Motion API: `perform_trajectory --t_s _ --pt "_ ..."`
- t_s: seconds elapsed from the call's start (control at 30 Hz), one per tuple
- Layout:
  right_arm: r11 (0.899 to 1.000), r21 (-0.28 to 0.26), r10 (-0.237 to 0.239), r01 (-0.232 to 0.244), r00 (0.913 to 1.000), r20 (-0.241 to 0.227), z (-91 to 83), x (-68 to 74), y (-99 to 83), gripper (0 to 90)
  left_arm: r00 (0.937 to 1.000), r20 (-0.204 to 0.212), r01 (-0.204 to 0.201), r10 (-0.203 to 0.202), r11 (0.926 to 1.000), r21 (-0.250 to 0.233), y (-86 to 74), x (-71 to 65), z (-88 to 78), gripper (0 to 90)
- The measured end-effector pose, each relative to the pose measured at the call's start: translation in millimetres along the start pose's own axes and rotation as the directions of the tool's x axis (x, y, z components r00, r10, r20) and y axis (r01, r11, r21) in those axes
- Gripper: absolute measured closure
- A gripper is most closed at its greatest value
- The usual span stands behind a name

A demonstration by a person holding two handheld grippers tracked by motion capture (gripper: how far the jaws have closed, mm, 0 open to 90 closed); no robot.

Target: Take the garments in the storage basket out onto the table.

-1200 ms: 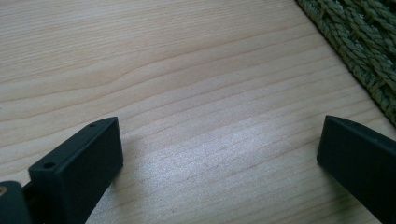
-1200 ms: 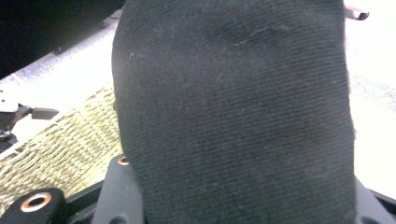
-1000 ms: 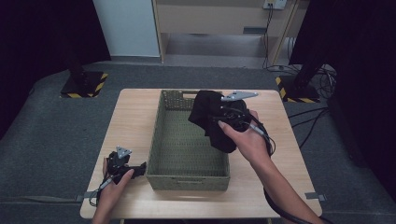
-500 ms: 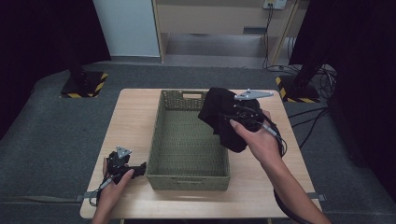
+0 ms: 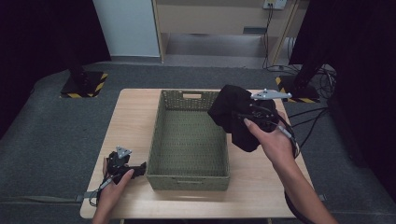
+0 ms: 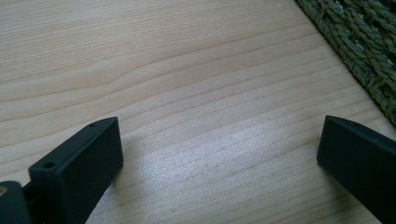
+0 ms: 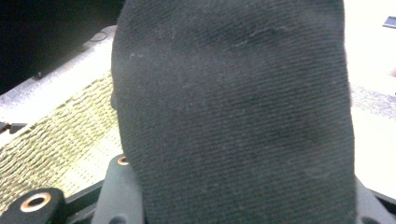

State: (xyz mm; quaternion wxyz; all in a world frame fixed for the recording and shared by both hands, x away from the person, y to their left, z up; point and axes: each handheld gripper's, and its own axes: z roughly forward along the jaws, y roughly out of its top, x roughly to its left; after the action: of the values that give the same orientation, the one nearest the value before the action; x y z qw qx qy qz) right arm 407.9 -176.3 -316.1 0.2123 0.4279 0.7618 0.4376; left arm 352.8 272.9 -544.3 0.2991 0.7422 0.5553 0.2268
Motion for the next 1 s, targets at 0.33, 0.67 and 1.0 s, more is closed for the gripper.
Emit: perform_trajectory --t_s 0.33,0.67,1.0 --pt "1.0 -0.004 0.024 -0.024 0.9992 0.032 -11.0 -16.7 -8.5 51.4 1.0 0.0 0.0 0.0 1.0 0.0 0.0 0.0 0.0 0.0" --pt "0.999 -0.007 0.053 -0.053 0.9962 0.069 -21.2 -37.1 -15.5 51.4 1.0 0.0 0.0 0.0 1.0 0.0 0.0 0.0 0.0 0.0" --pt "0.997 0.001 0.079 -0.079 0.9921 0.097 -24.9 -53.3 -24.0 51.4 1.0 0.0 0.0 0.0 1.0 0.0 0.0 0.0 0.0 0.0"
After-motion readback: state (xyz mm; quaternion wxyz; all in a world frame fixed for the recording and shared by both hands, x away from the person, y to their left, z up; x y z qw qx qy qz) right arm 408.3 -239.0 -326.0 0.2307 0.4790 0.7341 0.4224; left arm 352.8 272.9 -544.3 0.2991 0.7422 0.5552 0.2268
